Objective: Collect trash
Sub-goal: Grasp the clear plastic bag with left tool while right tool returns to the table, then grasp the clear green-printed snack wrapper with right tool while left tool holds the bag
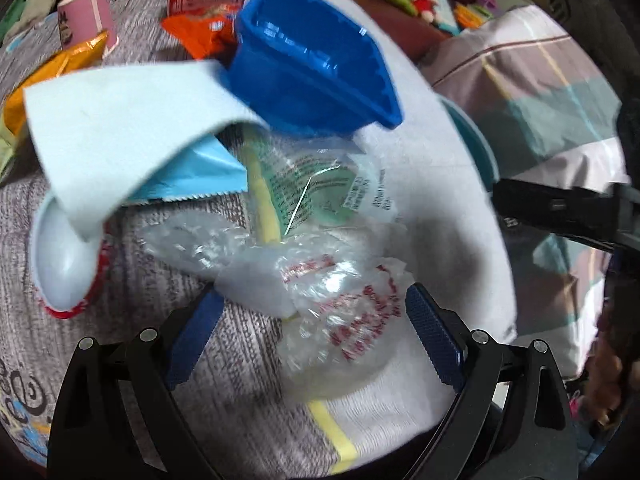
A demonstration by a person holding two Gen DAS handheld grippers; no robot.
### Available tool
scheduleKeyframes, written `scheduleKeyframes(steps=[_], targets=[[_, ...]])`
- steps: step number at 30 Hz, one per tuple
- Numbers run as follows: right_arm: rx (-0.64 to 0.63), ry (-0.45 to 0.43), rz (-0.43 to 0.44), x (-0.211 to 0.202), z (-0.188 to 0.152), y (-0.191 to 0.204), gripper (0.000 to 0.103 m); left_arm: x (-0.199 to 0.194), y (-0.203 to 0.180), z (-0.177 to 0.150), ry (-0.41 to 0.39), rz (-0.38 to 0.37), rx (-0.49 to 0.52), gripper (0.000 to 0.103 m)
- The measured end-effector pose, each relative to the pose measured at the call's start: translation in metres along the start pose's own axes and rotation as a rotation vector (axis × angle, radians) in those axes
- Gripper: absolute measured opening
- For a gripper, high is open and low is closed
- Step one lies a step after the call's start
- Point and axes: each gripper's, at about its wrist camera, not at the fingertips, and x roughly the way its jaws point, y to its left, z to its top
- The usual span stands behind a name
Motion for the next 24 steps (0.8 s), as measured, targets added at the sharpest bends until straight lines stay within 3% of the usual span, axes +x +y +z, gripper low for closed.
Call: scheduleKeyframes(steps=[2,3,4,6,7,11,17,24], targets=[[0.010,0.000,0.012,0.000,-0.002,-0.003,0.081,0.000,-0.003,-0.001,-0.023,0.013,0.009,0.093],[0.012,0.001,0.021,0.001,-0.003,-0.005,0.081,0.000,-0.006,-0.003,-0.029,0.018,0.028,0.083],[0.012,0.002,0.024,0.002,-0.003,-0.004,0.081,0.000,-0.008,-0.005,-0.029,0.022,0.043,0.066],[0.013,0.003,0.035,0.004,-0.004,-0.005,0.081,-0.005,-0.012,-0.008,-0.037,0.019,0.064,0.046],[0.013,0.003,0.042,0.004,-0.004,-0.004,0.081,-0.007,-0.013,-0.008,-0.044,0.021,0.068,0.042],[0.001,-0.012,0.053,0.001,-0.003,-0.003,0.081,-0.032,-0.007,-0.010,-0.080,0.004,0.061,0.038],[0.010,-0.017,0.063,0.001,-0.001,-0.002,0.081,-0.092,0.006,-0.011,-0.207,0.001,0.049,0.038],[-0.045,0.021,0.076,0.023,0.005,0.029,0.081,-0.126,0.046,0.016,-0.329,0.028,-0.069,0.039]])
